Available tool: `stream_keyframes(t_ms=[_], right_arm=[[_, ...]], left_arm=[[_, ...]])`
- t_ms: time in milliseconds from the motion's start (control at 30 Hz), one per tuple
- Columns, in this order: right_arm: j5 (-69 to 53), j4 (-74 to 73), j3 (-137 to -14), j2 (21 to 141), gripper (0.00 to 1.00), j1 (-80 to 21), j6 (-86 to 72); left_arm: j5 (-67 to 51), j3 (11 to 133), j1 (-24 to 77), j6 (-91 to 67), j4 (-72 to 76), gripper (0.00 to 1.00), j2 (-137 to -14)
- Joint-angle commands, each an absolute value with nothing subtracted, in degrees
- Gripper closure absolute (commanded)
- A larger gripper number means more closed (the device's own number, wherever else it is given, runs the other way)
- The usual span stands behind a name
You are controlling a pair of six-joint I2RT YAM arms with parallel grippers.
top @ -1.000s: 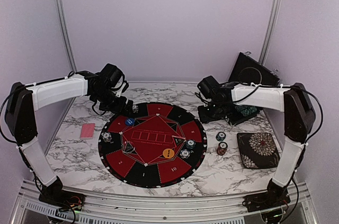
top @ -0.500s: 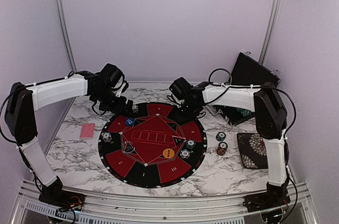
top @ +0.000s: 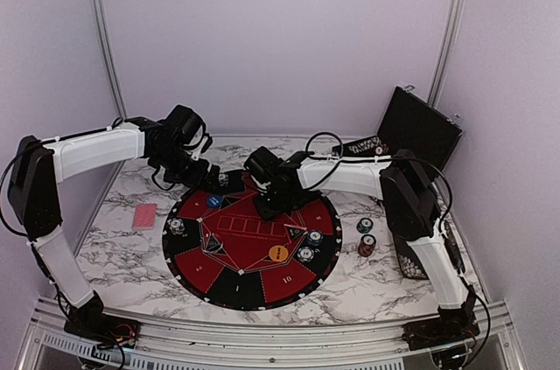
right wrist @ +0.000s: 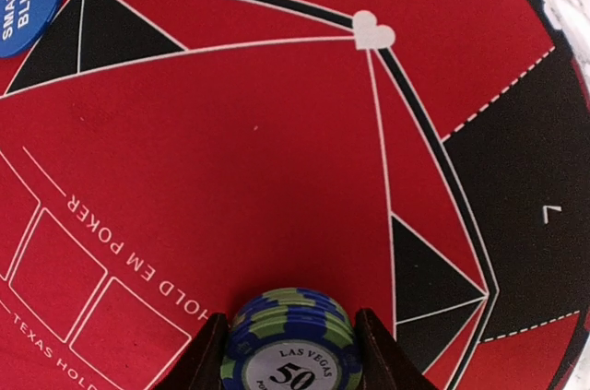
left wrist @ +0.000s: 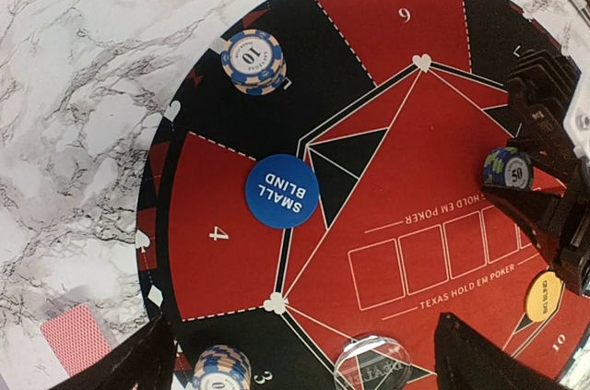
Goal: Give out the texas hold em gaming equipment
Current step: Place the poker chips pile in the community card area.
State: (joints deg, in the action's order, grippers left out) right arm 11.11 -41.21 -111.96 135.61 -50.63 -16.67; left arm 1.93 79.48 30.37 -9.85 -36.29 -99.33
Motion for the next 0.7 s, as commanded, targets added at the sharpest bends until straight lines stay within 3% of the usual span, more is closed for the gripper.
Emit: stream_keyframes(t_ms=[0,167,667], right_arm=[[11.07,-40.88,-113.75,135.87,0.68,-51.19,-17.08],[11.08,-40.50,-112.25,135.64,0.65,-51.33,-17.23],[7.64,-39.50,-112.31,133.44,0.39,-51.28,-16.51]], left_arm=[[1.41,78.76,30.17,-9.49,-36.08,0.01,-99.28],[1.28,78.80,30.15,-9.54,-36.07,0.01,-99.51],[-2.82,79.94,30.90,-8.91,-37.08,0.01,-101.10]])
